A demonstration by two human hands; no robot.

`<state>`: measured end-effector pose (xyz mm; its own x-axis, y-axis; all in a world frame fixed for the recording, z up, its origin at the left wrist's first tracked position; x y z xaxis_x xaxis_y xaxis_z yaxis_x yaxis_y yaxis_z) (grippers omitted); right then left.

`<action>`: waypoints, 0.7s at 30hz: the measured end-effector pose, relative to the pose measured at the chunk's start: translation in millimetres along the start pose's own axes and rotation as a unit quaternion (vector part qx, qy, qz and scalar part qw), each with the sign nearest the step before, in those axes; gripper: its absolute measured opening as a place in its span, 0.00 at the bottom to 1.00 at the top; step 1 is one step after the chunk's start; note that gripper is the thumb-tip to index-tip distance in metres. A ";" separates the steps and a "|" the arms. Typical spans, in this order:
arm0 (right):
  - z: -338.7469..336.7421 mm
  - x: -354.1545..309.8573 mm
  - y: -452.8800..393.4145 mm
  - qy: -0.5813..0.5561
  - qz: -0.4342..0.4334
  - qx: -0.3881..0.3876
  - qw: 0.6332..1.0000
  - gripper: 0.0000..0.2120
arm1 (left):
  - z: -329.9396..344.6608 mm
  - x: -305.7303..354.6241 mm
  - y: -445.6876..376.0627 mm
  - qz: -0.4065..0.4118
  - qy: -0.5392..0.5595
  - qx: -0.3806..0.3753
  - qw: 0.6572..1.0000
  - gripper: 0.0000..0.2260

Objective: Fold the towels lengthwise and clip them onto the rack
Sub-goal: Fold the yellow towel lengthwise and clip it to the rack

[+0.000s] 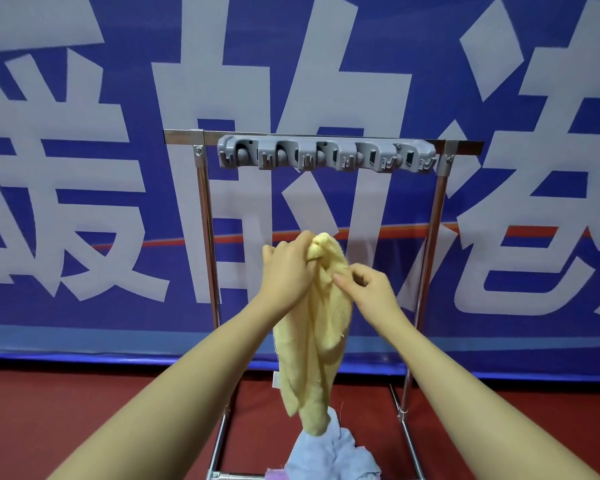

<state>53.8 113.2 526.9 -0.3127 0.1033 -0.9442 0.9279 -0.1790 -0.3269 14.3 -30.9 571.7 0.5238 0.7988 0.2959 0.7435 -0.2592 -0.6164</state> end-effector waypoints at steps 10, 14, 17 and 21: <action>-5.0 -17.9 -12.0 0.072 -0.070 0.070 0.992 0.14 | -2.2 -14.8 0.0 0.023 -0.240 -0.025 0.970 0.04; 23.0 -10.8 -11.5 0.118 -0.025 -0.062 0.991 0.14 | 0.0 -8.4 -3.3 0.074 -0.197 -0.031 0.977 0.04; 34.9 -12.7 -12.6 0.099 -0.026 -0.059 0.993 0.10 | -3.1 -4.1 0.0 0.136 -0.119 -0.070 0.981 0.05; 23.0 -22.4 -20.5 0.070 -0.061 0.038 0.995 0.11 | -12.5 -14.8 4.9 0.123 -0.065 -0.153 0.978 0.13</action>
<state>37.1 92.1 553.8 -0.3857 0.2633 -0.8842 0.8649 -0.2306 -0.4459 15.4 -50.8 573.3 0.6598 0.7492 0.0585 0.7016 -0.5863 -0.4048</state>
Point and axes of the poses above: each hand's wrist, its own y-axis away from the middle knuckle, its own z-axis out of the palm, x = y × z, the point moved 4 cm from there along -y, towards the middle knuckle, and after that the axes turned 14 degrees about -y, right-handed, at the moved point
